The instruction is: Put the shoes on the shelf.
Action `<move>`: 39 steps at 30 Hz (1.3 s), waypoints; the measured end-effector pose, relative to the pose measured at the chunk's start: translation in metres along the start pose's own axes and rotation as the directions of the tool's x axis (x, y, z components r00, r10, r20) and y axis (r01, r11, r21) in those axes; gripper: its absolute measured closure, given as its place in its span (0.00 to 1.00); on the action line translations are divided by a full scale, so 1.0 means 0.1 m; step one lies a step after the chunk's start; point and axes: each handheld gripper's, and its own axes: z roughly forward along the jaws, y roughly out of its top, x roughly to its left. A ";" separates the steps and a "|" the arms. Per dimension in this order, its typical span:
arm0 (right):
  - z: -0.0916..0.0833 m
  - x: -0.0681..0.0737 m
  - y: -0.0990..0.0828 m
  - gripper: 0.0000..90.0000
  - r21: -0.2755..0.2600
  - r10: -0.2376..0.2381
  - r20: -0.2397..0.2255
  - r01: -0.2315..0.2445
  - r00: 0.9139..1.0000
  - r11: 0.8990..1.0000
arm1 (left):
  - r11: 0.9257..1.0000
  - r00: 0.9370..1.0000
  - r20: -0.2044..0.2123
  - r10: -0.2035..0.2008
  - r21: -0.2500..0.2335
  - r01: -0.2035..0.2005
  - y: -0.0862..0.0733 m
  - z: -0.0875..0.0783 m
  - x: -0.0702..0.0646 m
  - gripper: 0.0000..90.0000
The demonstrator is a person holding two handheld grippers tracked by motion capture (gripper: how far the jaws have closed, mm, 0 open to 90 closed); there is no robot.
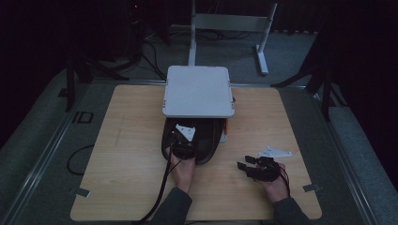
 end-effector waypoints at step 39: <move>0.03 0.02 -0.01 0.53 0.011 -0.010 -0.007 0.010 1.000 1.000 | 0.991 0.993 -0.083 -0.086 -0.111 0.076 0.22 0.39 -0.15 0.86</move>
